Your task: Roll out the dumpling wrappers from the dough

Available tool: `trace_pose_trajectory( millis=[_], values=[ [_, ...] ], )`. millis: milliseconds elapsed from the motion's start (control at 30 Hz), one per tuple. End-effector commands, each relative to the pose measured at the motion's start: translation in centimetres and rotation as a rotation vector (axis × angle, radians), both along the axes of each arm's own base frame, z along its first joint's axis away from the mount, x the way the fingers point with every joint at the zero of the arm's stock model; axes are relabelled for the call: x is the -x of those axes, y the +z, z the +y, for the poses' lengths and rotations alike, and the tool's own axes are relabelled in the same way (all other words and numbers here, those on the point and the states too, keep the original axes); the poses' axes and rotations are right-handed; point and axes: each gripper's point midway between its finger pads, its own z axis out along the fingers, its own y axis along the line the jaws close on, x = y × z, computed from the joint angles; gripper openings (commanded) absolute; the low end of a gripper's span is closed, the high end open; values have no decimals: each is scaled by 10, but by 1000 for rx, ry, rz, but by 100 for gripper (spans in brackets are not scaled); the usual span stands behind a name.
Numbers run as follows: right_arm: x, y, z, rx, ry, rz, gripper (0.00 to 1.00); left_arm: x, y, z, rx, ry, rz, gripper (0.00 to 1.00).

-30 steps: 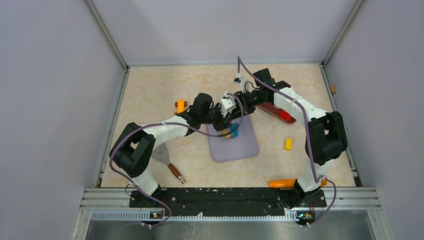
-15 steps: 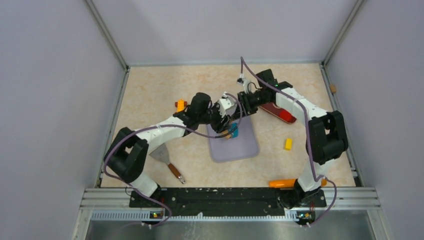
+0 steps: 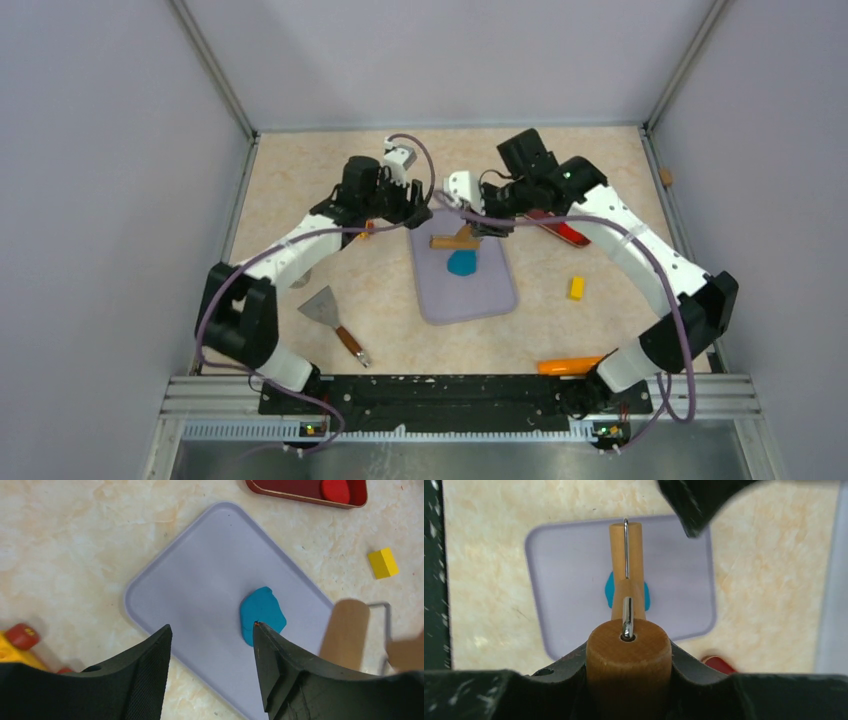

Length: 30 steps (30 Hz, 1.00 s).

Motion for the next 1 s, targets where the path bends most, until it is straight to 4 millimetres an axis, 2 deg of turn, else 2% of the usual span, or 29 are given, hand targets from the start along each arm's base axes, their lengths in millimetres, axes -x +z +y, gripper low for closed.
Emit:
trace_pose_trajectory(
  millis=[0,100,167,267,300,433,667,833,967],
  values=[
    [4,2,-11,226,299,-355,0,-31,-15,-17,90,1,158,62],
    [6,-8,-8,294,389,-402,0,-64,-25,-28,53,-48,153,61],
    [5,-14,-3,319,425,-402,0,-80,-40,-30,2,-65,148,60],
    [2,-23,7,332,452,-386,0,-97,-56,-32,-67,-103,129,61],
    [1,-27,9,335,456,-379,0,-100,-69,-30,-111,-126,138,61],
    [-8,-45,21,341,458,-357,0,-98,-96,-24,-201,-206,214,60],
    [-13,-72,29,368,473,-302,0,-102,-127,-11,-317,-249,258,57],
    [-3,-104,17,440,521,-204,0,-114,-144,-5,-375,-203,309,53],
    [14,-130,0,514,552,-65,0,-114,-149,-6,-368,-192,326,51]
  ],
)
